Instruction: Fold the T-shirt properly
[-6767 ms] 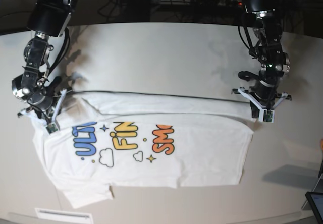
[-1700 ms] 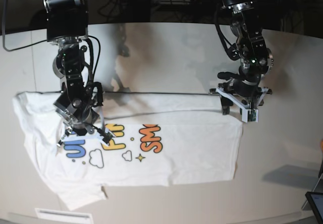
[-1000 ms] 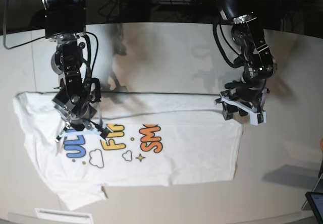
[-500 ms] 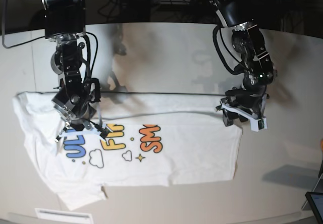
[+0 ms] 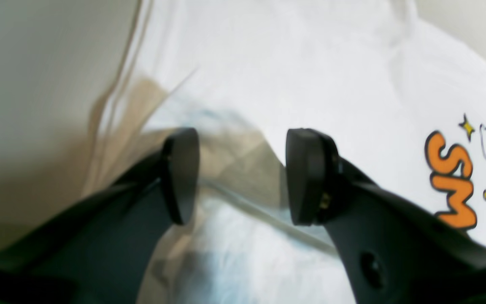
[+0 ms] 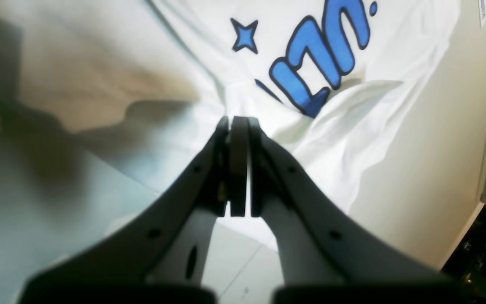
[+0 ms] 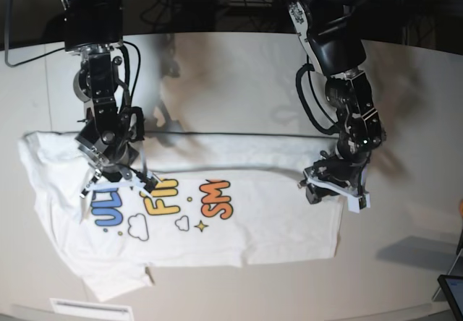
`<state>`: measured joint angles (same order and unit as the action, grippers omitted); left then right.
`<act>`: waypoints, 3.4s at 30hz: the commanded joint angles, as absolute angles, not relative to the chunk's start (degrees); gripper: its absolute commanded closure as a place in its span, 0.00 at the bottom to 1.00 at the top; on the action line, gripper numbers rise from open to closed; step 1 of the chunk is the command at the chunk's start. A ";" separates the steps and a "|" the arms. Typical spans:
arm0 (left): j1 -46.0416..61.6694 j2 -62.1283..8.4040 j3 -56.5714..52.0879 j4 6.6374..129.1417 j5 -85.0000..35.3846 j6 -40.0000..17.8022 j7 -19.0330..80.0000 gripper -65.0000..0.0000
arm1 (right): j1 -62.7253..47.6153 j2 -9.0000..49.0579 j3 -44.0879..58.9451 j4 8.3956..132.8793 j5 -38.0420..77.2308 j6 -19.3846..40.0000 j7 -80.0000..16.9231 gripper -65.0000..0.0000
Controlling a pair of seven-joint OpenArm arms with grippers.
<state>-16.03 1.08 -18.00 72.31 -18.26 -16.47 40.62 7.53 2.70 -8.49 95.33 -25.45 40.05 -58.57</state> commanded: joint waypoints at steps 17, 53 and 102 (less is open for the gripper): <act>-13.05 -5.05 -22.55 80.31 -18.59 -16.57 38.99 0.50 | 5.32 4.44 -2.68 96.84 -25.63 39.34 -49.80 1.00; -7.69 -2.95 -6.99 79.08 0.66 -16.75 32.48 1.00 | 12.35 8.48 20.00 77.93 -25.71 39.25 -38.73 1.00; 28.18 -8.04 -7.69 107.47 11.47 -16.66 32.75 1.00 | -16.75 4.53 20.26 97.63 -25.80 39.25 -48.57 1.00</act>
